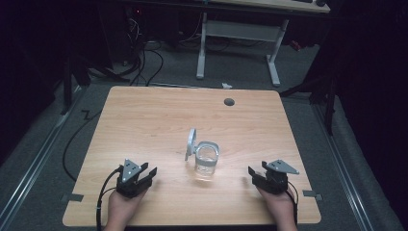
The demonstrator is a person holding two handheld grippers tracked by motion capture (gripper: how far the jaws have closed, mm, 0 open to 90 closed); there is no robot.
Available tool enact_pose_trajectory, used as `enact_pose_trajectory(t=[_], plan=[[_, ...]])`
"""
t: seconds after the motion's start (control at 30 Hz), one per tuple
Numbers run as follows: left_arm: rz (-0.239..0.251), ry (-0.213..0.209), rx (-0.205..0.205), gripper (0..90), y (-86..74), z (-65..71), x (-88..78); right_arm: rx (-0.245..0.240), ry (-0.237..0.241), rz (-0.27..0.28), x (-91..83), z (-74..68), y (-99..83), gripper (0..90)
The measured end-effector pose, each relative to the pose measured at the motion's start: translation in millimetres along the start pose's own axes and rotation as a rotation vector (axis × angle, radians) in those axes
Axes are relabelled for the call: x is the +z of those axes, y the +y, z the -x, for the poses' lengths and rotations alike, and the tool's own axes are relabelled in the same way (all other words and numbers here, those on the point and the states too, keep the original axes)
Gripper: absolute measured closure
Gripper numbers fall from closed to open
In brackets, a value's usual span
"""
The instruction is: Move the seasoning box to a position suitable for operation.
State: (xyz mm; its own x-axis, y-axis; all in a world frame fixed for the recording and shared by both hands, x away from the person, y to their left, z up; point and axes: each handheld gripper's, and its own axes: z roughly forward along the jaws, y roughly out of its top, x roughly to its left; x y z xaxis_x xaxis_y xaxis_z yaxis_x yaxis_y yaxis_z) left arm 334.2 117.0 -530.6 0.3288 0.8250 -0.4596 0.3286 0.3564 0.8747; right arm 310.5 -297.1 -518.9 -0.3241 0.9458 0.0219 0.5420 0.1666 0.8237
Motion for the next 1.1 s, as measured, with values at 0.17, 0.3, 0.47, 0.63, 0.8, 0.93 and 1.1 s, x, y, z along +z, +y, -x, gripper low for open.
enact_pose_trajectory(t=[0.17,0.3,0.47,0.63,0.8,0.93,1.1], plan=[[-0.010,-0.018,0.050,56.7,-2.2,7.2,-1.0,0.001,0.023,0.030,-2.7,-4.3,-1.8,46.9],[-0.032,-0.033,0.060,55.5,-2.0,8.2,-0.9,0.005,0.030,0.019,0.1,-6.3,-2.9,48.3],[-0.036,-0.048,0.050,53.1,-0.7,7.5,-1.8,0.027,0.049,0.036,0.9,-7.8,-2.8,54.6],[-0.013,-0.055,0.025,50.2,2.7,4.9,-4.7,-0.010,0.079,0.060,3.8,-21.9,5.3,65.4],[-0.026,-0.032,0.007,42.4,2.6,1.5,-1.8,-0.094,0.120,0.027,16.0,-47.8,13.6,90.0],[-0.016,-0.024,-0.001,38.5,2.4,0.7,-1.9,-0.129,0.167,0.007,22.7,-59.9,17.7,90.0],[-0.017,-0.035,-0.027,38.6,3.2,-0.9,-2.8,-0.165,0.178,0.004,28.6,-76.0,24.4,90.0]])
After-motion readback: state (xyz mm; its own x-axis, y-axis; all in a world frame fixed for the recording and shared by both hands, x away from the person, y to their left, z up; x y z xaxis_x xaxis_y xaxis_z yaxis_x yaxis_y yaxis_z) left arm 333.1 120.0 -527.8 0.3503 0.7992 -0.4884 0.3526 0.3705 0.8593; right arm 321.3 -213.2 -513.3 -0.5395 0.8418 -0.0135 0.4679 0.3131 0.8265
